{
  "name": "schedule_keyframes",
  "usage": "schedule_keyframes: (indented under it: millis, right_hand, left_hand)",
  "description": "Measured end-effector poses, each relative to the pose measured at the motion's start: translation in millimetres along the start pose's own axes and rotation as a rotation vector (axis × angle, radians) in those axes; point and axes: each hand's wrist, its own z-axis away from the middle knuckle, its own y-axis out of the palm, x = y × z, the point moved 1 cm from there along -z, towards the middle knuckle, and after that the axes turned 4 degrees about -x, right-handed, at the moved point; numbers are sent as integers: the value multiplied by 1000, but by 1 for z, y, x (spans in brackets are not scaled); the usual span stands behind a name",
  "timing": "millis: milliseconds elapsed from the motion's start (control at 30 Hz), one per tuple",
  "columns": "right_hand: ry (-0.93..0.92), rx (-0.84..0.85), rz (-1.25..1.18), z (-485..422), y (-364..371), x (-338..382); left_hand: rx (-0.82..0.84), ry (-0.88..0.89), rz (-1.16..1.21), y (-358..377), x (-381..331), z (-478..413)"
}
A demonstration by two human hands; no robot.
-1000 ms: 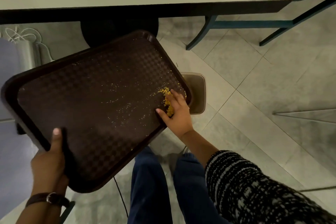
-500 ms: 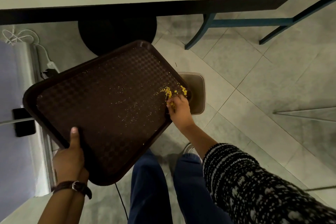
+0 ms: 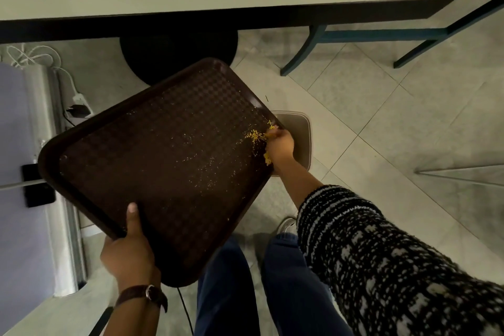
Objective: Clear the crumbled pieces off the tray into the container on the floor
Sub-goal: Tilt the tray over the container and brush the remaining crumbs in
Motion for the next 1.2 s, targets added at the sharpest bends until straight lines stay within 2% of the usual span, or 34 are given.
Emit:
schedule_keyframes:
  millis: [67, 167, 400, 633, 700, 867, 933, 1033, 1200]
  right_hand:
    - [147, 94, -315, 3, -8, 12]
    - [222, 166, -585, -3, -19, 20]
    - [141, 168, -611, -18, -48, 27]
    - [109, -4, -235, -40, -51, 16]
    - [120, 4, -143, -61, -48, -1]
    - [93, -1, 76, -24, -48, 18]
    - [21, -67, 169, -27, -49, 15]
    - [-76, -216, 227, -31, -50, 12]
    - [-117, -238, 256, -23, -51, 16]
  left_hand:
    - [-13, -4, -5, -4, -1, -1]
    - [-12, 26, -1, -10, -2, -7]
    - [-40, 15, 32, -25, 9, -35]
    - [-46, -20, 63, -35, 22, -51]
    - [-49, -23, 65, -38, 23, -53]
    - [-45, -33, 42, -39, 24, -53]
    - [-44, -30, 26, -40, 24, -53]
    - [-50, -16, 36, -39, 25, -53]
    - [-56, -31, 29, -37, 25, -51]
